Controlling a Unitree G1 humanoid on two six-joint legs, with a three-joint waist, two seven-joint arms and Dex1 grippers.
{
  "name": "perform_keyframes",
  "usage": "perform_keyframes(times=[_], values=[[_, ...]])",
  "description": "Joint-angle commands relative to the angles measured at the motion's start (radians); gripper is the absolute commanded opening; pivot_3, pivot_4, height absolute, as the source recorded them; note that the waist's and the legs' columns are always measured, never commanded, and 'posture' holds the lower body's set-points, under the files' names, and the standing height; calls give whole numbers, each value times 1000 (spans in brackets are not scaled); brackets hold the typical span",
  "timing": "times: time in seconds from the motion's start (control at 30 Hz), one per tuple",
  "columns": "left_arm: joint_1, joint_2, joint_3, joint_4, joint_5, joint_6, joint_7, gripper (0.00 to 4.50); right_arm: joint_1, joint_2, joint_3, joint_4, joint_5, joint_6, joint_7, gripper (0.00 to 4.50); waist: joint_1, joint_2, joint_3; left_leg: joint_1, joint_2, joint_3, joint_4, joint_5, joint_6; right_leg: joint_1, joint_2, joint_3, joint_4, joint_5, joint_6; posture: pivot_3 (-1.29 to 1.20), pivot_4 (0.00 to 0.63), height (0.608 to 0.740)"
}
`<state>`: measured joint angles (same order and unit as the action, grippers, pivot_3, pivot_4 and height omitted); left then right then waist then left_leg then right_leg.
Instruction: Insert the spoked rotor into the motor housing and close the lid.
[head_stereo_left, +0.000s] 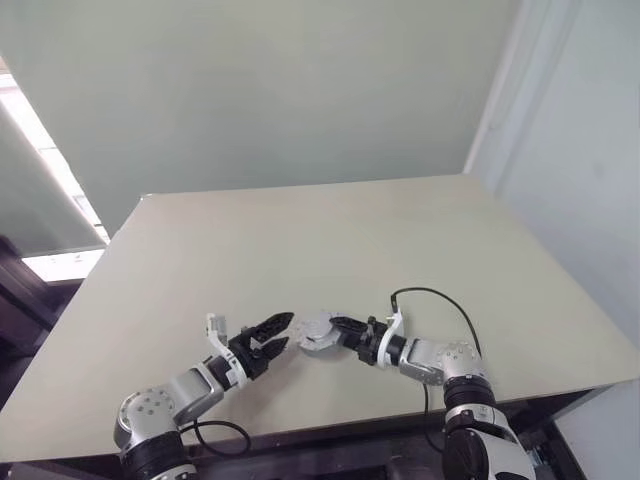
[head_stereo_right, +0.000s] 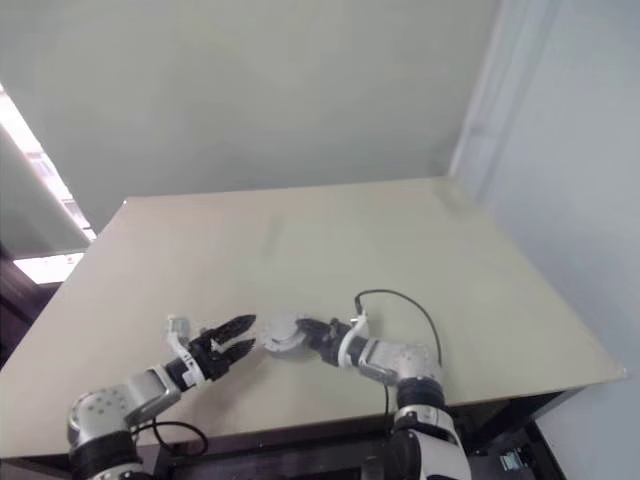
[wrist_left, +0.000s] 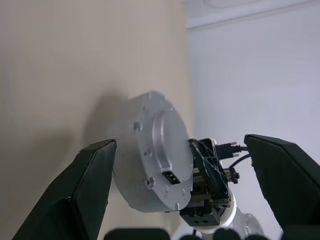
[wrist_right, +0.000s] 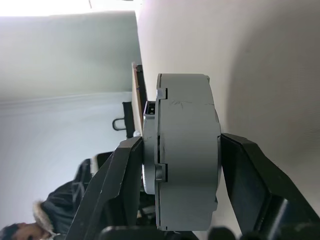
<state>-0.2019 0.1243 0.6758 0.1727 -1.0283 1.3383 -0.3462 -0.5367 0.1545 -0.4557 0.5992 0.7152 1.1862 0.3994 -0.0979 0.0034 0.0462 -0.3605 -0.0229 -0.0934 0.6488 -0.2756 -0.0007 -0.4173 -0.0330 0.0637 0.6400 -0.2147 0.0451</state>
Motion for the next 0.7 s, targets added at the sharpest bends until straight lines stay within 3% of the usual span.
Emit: perform_keyframes(times=[0.03, 0.7], values=[[-23, -15, 0, 25, -36, -22, 13, 4500, -45, 56, 6, -70, 74, 11, 9, 2145, 0, 0, 0, 0, 0, 0, 0, 0, 0, 0, 0, 0, 0, 0, 0, 0, 0, 740], [-37, -104, -73, 94, -52, -133, 0, 4500, -28, 69, 55, -128, 138, 29, -24, 2145, 1, 0, 0, 0, 0, 0, 2, 0, 0, 1, 0, 0, 0, 0, 0, 0, 0, 740]])
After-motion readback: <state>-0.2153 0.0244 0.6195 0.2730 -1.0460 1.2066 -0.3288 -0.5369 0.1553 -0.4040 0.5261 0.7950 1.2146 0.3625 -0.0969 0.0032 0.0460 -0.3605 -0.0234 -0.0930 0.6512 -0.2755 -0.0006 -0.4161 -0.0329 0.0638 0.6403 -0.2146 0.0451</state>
